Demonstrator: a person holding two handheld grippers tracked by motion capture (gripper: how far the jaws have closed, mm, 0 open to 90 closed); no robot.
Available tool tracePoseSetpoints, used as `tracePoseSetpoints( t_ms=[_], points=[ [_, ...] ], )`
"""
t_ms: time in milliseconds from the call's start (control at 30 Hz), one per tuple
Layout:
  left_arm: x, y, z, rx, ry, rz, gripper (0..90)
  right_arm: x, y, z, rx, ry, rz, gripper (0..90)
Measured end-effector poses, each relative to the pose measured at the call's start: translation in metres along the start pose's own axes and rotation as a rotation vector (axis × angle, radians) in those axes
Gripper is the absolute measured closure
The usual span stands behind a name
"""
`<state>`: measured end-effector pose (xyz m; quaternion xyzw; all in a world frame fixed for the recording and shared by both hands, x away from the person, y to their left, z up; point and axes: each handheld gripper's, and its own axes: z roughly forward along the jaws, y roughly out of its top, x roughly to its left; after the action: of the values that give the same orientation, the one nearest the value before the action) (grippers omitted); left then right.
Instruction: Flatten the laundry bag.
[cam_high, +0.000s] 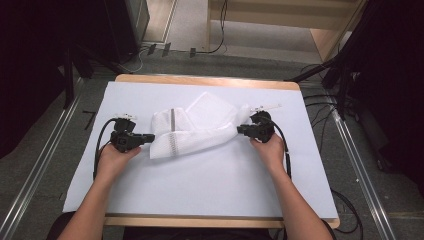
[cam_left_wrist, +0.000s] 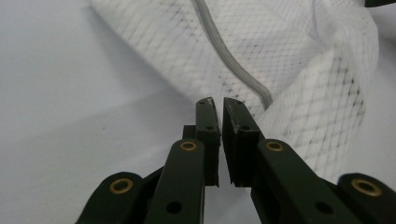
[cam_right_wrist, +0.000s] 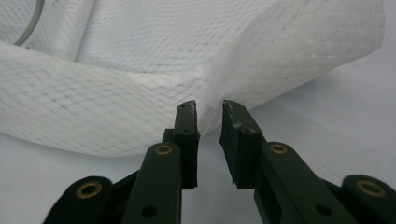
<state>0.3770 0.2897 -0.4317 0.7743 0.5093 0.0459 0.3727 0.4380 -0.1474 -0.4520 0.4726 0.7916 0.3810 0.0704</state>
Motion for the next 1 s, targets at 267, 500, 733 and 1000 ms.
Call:
tracePoseSetpoints(
  t_ms=[267, 500, 733, 1000],
  points=[
    [-0.001, 0.004, -0.011, -0.049, -0.013, 0.012, 78.4, -0.004, -0.007, -0.018, -0.031, 0.002, 0.012, 72.4],
    [-0.016, 0.011, -0.004, -0.040, -0.033, 0.073, 77.1, -0.001, -0.012, -0.024, -0.037, 0.005, -0.007, 72.4],
    [-0.034, 0.020, 0.005, -0.011, -0.089, 0.119, 84.9, 0.000, -0.014, -0.027, -0.043, 0.004, -0.006, 72.7],
    [-0.057, 0.026, 0.019, 0.032, -0.136, 0.194, 90.0, -0.001, -0.019, -0.030, -0.043, -0.001, 0.004, 73.2]
  ],
)
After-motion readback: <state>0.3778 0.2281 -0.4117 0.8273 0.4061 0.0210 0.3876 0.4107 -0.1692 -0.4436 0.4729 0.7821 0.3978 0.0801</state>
